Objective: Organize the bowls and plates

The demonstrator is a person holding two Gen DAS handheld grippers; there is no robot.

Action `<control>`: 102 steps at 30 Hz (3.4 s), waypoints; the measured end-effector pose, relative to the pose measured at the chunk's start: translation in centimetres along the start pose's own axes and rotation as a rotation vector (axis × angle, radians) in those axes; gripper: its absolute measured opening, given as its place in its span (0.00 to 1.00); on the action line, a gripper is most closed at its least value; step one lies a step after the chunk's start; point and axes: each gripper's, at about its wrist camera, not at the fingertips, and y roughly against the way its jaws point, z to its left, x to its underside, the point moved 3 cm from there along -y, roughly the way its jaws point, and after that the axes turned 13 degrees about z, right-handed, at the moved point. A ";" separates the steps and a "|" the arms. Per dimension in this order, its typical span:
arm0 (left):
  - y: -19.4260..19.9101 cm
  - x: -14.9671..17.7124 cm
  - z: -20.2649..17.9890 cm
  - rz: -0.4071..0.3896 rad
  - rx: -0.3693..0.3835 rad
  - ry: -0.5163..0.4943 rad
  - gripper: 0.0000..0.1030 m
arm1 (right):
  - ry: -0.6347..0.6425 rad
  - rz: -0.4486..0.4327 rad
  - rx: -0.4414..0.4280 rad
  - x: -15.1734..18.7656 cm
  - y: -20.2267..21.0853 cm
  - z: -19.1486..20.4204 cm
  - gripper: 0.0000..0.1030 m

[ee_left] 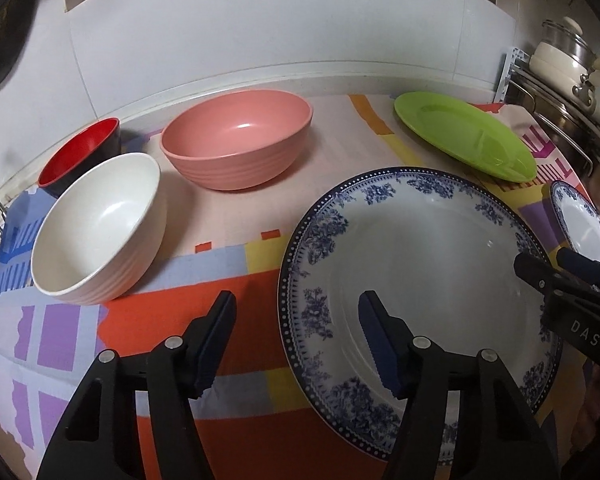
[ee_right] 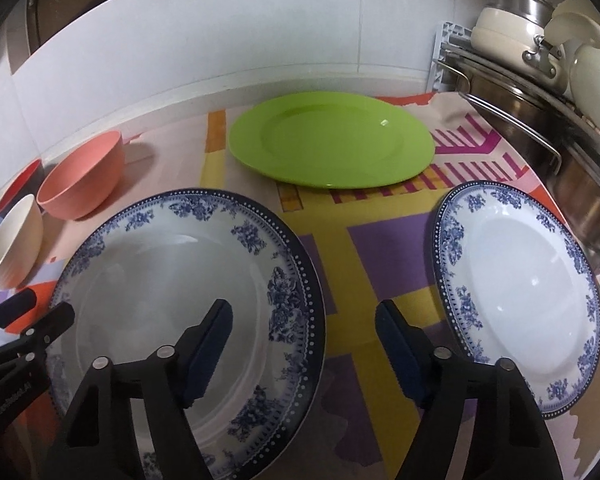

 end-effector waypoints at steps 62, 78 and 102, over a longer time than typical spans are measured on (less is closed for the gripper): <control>9.5 9.7 9.9 -0.047 -0.091 0.171 0.35 | 0.196 0.021 -0.135 4.2 7.3 9.7 0.36; 11.3 15.7 17.7 0.002 -0.151 0.262 0.34 | 0.291 0.078 -0.194 8.1 8.3 18.7 0.36; 8.4 18.4 21.3 0.085 -0.146 0.313 0.35 | 0.350 0.193 -0.187 11.2 5.4 23.5 0.36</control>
